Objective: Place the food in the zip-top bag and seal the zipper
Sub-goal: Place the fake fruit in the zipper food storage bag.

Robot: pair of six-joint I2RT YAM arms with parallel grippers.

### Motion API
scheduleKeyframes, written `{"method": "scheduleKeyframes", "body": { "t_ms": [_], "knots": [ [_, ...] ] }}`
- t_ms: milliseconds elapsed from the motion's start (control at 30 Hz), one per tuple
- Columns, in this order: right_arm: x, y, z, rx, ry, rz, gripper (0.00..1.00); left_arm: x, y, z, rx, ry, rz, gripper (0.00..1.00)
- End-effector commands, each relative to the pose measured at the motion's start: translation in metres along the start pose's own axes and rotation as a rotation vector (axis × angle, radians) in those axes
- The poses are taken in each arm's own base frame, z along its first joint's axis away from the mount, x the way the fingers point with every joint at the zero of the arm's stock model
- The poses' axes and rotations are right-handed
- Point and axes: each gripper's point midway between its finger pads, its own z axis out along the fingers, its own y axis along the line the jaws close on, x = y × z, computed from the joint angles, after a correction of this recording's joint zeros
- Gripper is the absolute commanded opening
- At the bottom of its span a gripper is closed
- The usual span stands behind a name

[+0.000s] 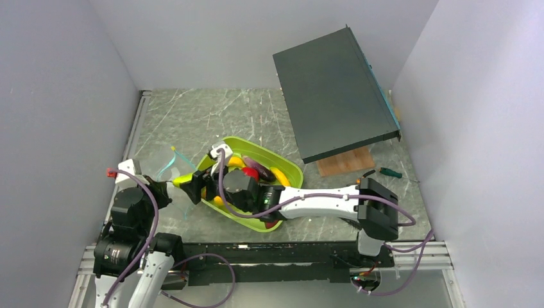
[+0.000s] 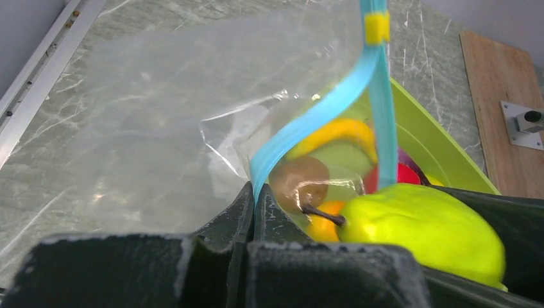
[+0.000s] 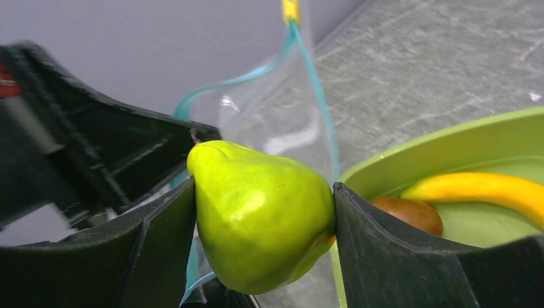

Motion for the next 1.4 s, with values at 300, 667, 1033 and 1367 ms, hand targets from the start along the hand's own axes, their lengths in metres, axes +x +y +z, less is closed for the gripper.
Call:
{"method": "scheduleKeyframes", "body": {
  "t_ms": [300,667,1033,1367],
  "knots": [
    [-0.038,0.016,-0.003,-0.049,-0.083,-0.037,0.45,-0.016,-0.013,-0.006,0.072,-0.068,-0.006,0.00],
    [-0.011,0.001,0.015,0.016,-0.028,-0.118,0.54,-0.018,-0.011,-0.009,0.068,-0.082,-0.015,0.00],
    [-0.013,0.011,0.019,0.026,-0.007,-0.172,0.76,-0.022,-0.010,-0.014,0.079,-0.115,-0.024,0.00],
    [-0.016,0.003,0.032,0.158,0.007,-0.205,0.75,-0.021,-0.011,-0.013,0.080,-0.109,-0.023,0.00]
  ]
}}
